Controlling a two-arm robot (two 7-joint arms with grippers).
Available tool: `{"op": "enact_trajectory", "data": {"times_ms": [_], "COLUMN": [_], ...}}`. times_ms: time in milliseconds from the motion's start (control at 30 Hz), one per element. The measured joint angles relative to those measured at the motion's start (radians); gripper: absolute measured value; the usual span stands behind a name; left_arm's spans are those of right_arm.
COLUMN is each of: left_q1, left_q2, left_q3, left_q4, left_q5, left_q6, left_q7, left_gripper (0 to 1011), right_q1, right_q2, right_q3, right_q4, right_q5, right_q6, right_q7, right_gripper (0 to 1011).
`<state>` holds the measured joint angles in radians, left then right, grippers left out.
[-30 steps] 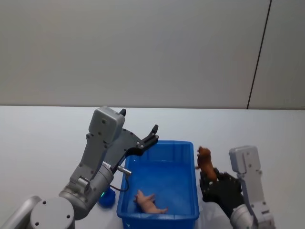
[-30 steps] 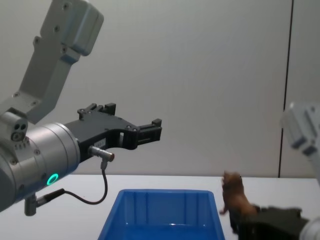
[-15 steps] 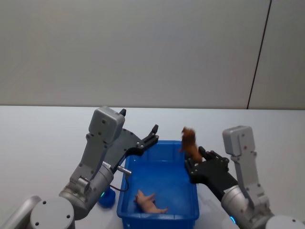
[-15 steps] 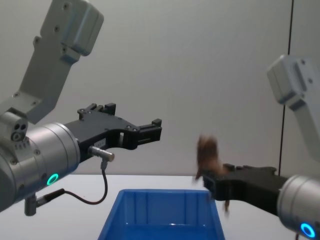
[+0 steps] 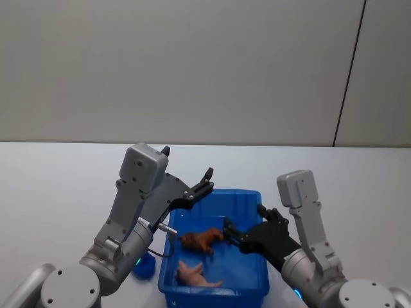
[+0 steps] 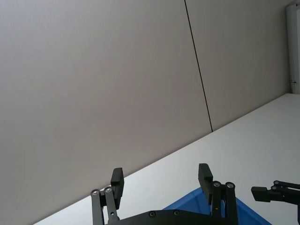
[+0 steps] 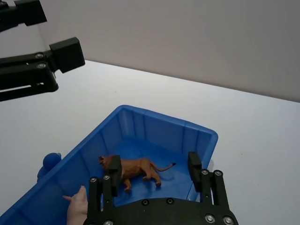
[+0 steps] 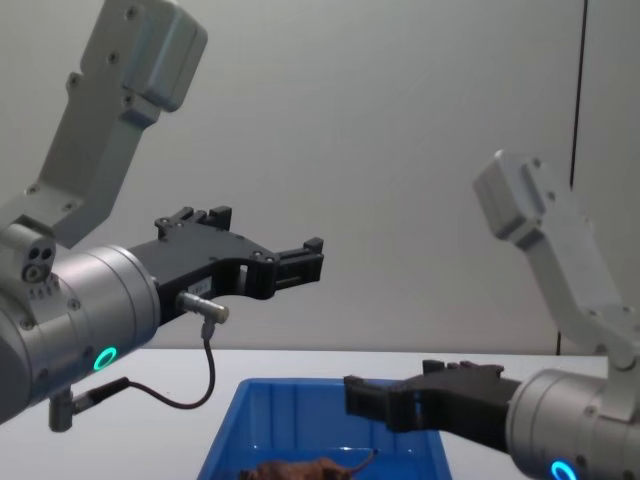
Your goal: Pick up the two dolls from the table and place them into the box.
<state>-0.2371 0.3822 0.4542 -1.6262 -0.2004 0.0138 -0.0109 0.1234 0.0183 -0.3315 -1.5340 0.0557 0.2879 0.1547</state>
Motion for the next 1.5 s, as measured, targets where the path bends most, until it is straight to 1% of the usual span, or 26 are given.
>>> {"op": "enact_trajectory", "data": {"times_ms": [33,100,167,200,233,467,567,833,1133,1500], "left_q1": [0.0,0.0,0.0,0.0,0.0,0.0,0.0,0.0,0.0,0.0], "left_q2": [0.0,0.0,0.0,0.0,0.0,0.0,0.0,0.0,0.0,0.0], "left_q3": [0.0,0.0,0.0,0.0,0.0,0.0,0.0,0.0,0.0,0.0], "left_q4": [0.0,0.0,0.0,0.0,0.0,0.0,0.0,0.0,0.0,0.0], "left_q5": [0.0,0.0,0.0,0.0,0.0,0.0,0.0,0.0,0.0,0.0], "left_q6": [0.0,0.0,0.0,0.0,0.0,0.0,0.0,0.0,0.0,0.0], "left_q7": [0.0,0.0,0.0,0.0,0.0,0.0,0.0,0.0,0.0,0.0], "left_gripper": [1001,1001,1001,1001,1001,1001,1001,1001,1001,1001], "right_q1": [0.003,0.006,0.007,0.007,0.007,-0.004,-0.016,-0.057,-0.103,-0.131], "right_q2": [-0.002,-0.002,-0.003,-0.003,-0.003,0.004,0.011,0.035,0.066,0.084], "right_q3": [0.0,0.0,0.0,0.0,0.0,0.005,0.01,0.028,0.05,0.064], "right_q4": [0.007,0.011,0.016,0.017,0.017,0.006,-0.008,-0.058,-0.103,-0.129], "right_q5": [-0.001,-0.002,-0.005,-0.005,-0.006,-0.013,-0.016,-0.019,-0.019,-0.017], "right_q6": [0.001,0.001,0.001,0.0,-0.001,-0.021,-0.033,-0.054,-0.062,-0.065], "right_q7": [0.002,0.002,0.002,0.001,-0.001,-0.036,-0.061,-0.143,-0.225,-0.269], "right_gripper": [843,912,942,985,1001,1001,1001,1001,1001,1001]}}
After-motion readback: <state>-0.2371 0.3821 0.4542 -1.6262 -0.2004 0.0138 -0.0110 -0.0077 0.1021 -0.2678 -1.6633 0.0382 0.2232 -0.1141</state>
